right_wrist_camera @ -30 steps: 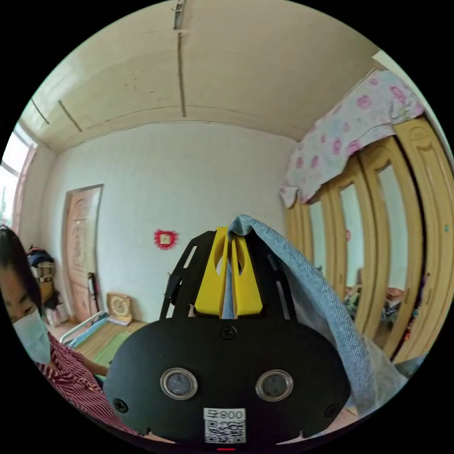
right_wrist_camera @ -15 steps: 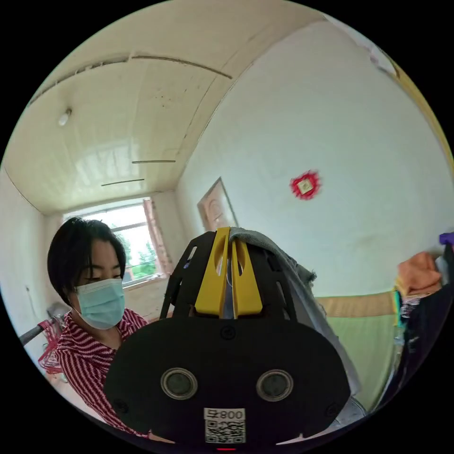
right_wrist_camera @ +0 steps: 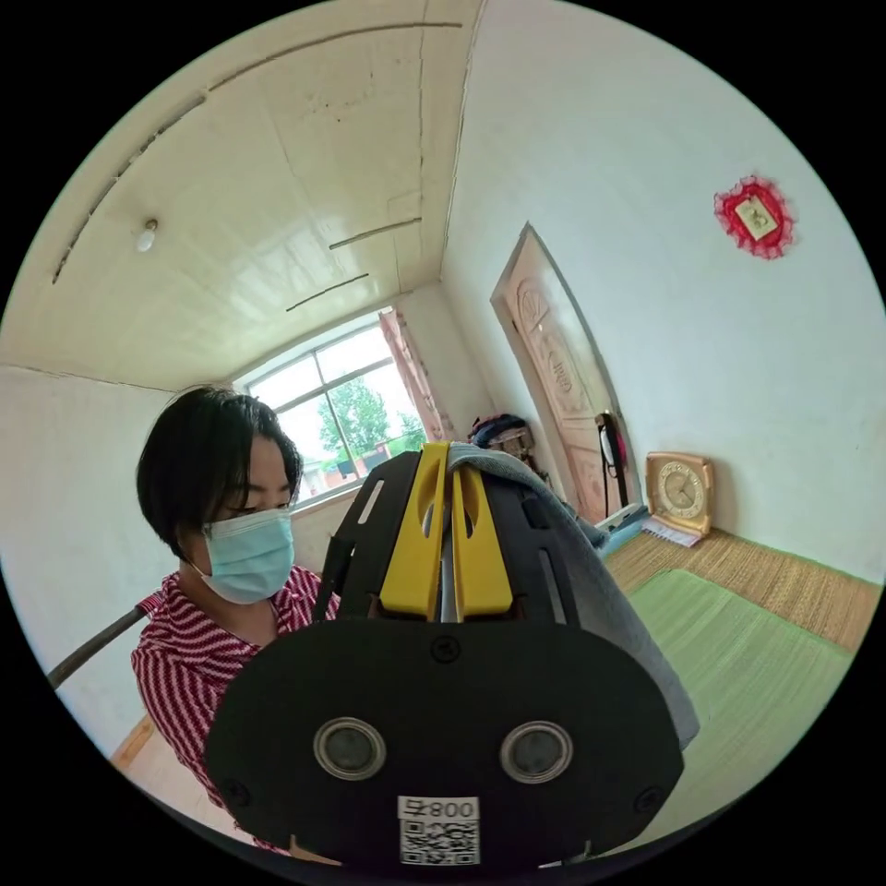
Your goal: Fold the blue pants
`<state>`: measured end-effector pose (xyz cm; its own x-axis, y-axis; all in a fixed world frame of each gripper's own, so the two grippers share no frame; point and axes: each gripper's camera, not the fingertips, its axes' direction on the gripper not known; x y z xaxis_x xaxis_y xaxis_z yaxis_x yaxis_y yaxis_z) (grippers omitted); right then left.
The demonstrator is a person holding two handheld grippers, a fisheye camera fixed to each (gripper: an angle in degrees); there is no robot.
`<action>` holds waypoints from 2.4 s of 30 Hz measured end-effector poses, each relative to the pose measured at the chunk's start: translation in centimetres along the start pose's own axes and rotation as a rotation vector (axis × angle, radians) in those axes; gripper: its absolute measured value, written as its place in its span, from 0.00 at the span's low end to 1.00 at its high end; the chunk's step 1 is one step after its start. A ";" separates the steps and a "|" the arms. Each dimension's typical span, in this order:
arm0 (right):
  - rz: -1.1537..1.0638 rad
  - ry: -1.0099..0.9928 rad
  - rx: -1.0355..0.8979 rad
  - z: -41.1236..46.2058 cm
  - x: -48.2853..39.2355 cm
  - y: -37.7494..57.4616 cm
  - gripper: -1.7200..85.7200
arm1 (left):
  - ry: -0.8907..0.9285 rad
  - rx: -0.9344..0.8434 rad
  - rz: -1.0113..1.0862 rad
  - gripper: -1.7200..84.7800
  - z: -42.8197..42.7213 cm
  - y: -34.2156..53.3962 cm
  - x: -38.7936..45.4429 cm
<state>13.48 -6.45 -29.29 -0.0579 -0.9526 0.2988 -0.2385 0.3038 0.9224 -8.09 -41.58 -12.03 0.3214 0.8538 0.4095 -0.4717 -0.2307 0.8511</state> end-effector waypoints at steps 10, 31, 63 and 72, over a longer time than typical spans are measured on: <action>0.068 0.037 -0.192 6.7 -4.6 8.5 0.02 | -0.155 -0.113 0.056 0.25 -0.6 -5.1 -1.8; 0.264 0.128 -0.139 1.3 -15.5 25.1 0.02 | -0.345 -0.318 -0.035 0.09 -3.0 -8.2 -10.9; 1.395 0.346 -0.190 -0.9 5.1 68.1 0.11 | -0.753 0.317 -0.020 0.04 -25.8 1.3 -4.8; 1.215 0.584 -0.428 8.5 -8.5 72.3 0.15 | -0.929 -0.065 0.161 0.09 -14.3 -13.7 -1.3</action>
<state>-11.50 23.47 32.73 0.4176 0.0154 0.9085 -0.0167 0.9998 -0.0092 -13.85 -32.89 -28.91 0.7608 0.0934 0.6423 -0.6033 -0.2631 0.7529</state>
